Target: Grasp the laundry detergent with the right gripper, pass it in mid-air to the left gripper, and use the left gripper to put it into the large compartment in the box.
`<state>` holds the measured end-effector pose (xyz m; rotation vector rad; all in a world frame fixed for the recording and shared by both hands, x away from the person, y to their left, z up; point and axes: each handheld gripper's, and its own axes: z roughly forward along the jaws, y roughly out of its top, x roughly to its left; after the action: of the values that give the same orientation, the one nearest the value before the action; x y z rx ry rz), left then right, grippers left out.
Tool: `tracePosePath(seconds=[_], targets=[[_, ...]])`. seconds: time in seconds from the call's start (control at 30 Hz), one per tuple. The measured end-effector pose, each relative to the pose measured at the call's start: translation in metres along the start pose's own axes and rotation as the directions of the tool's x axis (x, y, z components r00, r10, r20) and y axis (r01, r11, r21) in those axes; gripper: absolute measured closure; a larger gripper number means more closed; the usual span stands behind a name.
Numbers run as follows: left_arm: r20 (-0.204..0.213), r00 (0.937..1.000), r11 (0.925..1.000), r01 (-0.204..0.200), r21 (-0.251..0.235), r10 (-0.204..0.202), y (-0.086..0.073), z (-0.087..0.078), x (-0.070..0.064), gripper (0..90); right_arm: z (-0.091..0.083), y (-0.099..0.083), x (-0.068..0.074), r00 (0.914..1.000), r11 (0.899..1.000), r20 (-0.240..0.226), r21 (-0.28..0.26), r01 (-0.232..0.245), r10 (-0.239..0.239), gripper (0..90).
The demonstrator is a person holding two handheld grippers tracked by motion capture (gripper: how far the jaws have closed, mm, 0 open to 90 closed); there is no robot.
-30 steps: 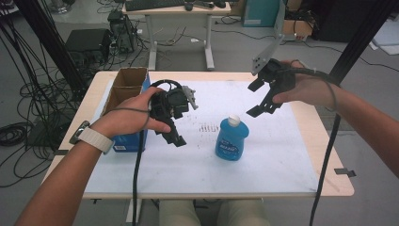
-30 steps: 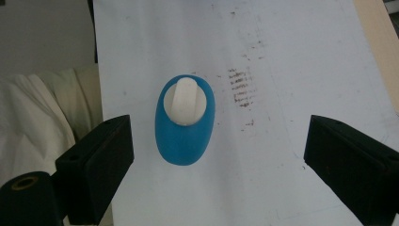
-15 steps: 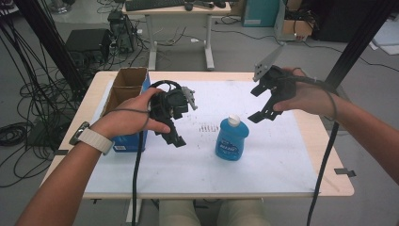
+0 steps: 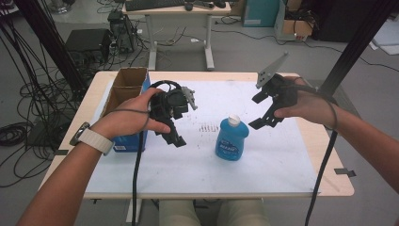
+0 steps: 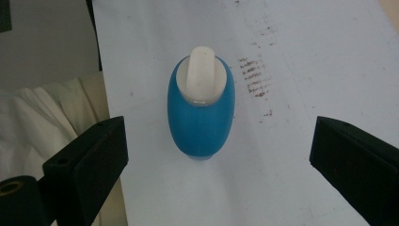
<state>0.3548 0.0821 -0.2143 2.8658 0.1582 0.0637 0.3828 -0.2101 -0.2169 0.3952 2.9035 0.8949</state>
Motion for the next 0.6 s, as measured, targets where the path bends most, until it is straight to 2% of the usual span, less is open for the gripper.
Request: tracePosePath(seconds=[0.37, 0.5, 0.6], targets=[[0.003, 1.0000, 1.0000, 0.003, 0.000, -0.003, 0.001, 0.003, 0.000, 9.7, 0.005, -0.009, 0.003, 0.9998, 1.000, 0.010, -0.017, -0.018, 0.018, 4.6], [0.003, 1.0000, 1.0000, 0.001, 0.000, -0.001, 0.001, 0.003, 0.000, 9.7, 0.008, -0.012, 0.001, 0.9999, 1.000, 0.011, -0.029, 0.012, -0.011, 4.7], [0.001, 1.0000, 1.0000, 0.000, -0.004, 0.000, 0.001, 0.003, 0.000, 9.7, 0.011, -0.014, 0.002, 0.9999, 0.999, 0.013, -0.039, 0.003, -0.002, 4.8]])
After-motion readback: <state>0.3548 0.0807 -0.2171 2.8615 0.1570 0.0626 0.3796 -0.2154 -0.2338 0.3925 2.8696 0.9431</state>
